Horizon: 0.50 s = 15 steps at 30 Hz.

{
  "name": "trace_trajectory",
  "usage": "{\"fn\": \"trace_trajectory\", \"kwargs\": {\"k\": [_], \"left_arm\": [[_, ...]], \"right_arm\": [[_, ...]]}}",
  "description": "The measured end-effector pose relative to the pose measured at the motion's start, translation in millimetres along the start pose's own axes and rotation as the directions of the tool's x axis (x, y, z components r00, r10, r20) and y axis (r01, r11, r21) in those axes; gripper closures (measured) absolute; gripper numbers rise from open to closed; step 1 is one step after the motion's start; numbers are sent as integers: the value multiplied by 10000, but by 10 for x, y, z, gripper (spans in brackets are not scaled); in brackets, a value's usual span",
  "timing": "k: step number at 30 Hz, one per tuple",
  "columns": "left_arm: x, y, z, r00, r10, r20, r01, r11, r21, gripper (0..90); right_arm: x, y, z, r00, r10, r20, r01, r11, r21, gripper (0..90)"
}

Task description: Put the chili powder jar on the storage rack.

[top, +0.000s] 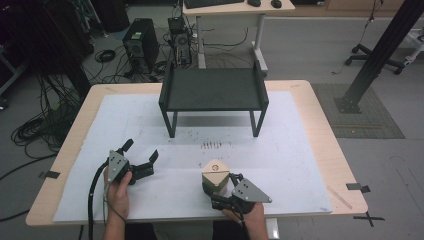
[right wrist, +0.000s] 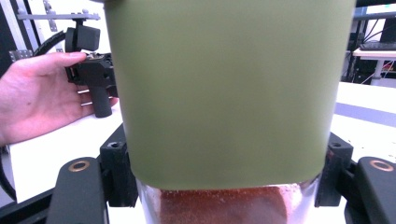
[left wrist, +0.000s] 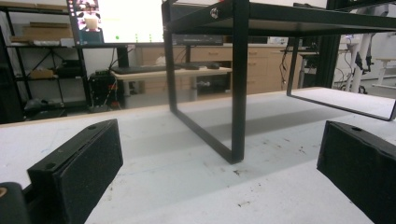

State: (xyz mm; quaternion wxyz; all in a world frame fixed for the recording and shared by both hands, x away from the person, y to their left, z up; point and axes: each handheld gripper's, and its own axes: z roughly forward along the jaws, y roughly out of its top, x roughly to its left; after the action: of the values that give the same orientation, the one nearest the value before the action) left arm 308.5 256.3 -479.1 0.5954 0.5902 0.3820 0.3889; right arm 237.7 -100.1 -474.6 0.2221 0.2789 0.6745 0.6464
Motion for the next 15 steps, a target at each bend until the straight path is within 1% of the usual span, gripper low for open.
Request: {"fn": "trace_trajectory", "kwargs": {"k": [8, 15], "left_arm": [[0, 0, -1, 10000, 14, -3, -14, 10000, 6, 4], [-1, 0, -1, 10000, 15, -2, -15, 10000, 4, 4]], "right_arm": [[-35, 63, -28, 9999, 111, 111, -110, 9999, -116, 292], [-80, 143, -16, 9998, 16, 207, -12, 9998, -205, 292]]}}
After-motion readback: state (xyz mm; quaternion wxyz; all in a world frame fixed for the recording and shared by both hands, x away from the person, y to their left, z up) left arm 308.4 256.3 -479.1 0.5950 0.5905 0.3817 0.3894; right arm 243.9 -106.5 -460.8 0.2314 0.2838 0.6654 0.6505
